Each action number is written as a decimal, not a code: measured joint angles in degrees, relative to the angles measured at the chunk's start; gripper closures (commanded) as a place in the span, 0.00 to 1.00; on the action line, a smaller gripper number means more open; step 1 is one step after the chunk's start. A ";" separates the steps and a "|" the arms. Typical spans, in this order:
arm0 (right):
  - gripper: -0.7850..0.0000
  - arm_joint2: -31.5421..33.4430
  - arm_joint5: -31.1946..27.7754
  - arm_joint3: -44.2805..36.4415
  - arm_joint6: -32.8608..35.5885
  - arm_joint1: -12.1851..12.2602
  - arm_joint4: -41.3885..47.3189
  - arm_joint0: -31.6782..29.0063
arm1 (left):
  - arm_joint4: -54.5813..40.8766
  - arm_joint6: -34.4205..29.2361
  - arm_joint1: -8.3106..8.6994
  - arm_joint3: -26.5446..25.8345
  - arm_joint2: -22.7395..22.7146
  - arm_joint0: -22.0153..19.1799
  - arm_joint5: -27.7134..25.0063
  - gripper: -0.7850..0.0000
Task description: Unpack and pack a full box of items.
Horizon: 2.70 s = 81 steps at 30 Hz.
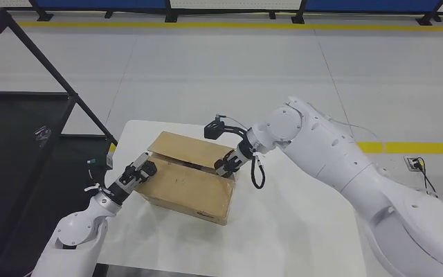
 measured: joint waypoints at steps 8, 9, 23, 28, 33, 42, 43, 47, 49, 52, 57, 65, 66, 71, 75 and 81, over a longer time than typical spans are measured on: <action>0.38 0.00 0.16 1.67 0.15 -0.19 0.95 0.46 | -0.05 -0.34 -0.09 0.25 0.07 -0.11 0.00 0.00; 0.28 0.00 0.16 2.01 0.15 -0.33 0.95 0.51 | -0.04 -0.41 -0.09 0.27 0.07 -0.11 -0.06 0.00; 0.02 0.61 3.93 8.58 -4.95 -4.46 -4.19 1.51 | -0.16 -1.06 -0.20 0.47 0.06 -0.12 -0.60 0.00; 0.00 1.16 5.95 9.15 -8.43 -5.80 -6.59 1.65 | -0.08 -1.17 -0.25 0.46 0.11 -0.13 -0.79 0.00; 0.00 2.93 6.83 10.28 -12.61 -6.53 -4.58 1.37 | -0.13 -1.02 -0.31 0.25 0.12 0.11 -1.03 0.00; 0.00 1.44 5.71 6.54 -10.68 -6.45 -10.59 0.39 | -0.42 -0.75 -0.33 -0.97 -0.45 1.35 -1.77 0.00; 0.00 1.19 5.40 5.89 -10.05 -6.45 -11.84 0.36 | -0.42 -0.75 -0.32 -1.05 -0.51 1.43 -1.77 0.00; 0.17 0.87 4.96 4.53 -8.20 -6.68 -15.80 0.80 | -0.30 -0.73 -0.30 -1.68 -0.82 1.98 -2.09 0.00; 0.27 1.12 4.36 4.45 -8.41 -6.82 -16.86 1.08 | -0.26 -0.65 -0.30 -2.03 -0.99 2.38 -2.31 0.00; 0.26 1.98 2.22 5.00 -8.92 -6.90 -17.40 1.50 | -0.18 -0.64 -0.26 -2.51 -1.37 3.07 -2.75 0.00; 0.47 2.16 3.79 5.71 -6.20 -7.66 -18.95 2.01 | -0.41 -0.61 -0.22 -3.21 -1.99 4.00 -3.33 0.00; 0.56 2.58 5.73 8.56 -10.75 -9.55 -22.77 1.75 | -0.22 -0.69 -0.06 -6.73 -3.58 7.13 -5.99 0.00; 0.56 2.72 5.80 8.84 -11.73 -9.69 -23.25 1.79 | -0.18 -0.65 -0.03 -7.30 -3.89 7.60 -6.26 0.00; 0.54 3.27 5.79 9.36 -15.17 -10.24 -25.92 1.70 | 0.04 -0.48 0.15 -10.49 -5.63 10.31 -7.53 0.00; 0.52 3.42 7.16 10.08 -11.83 -10.77 -26.45 1.75 | 0.37 -0.18 0.22 -12.47 -6.54 11.96 -8.12 0.00; 0.53 3.82 7.30 12.21 -8.24 -11.74 -26.88 1.86 | 0.54 0.17 0.24 -13.65 -7.24 13.29 -8.51 0.00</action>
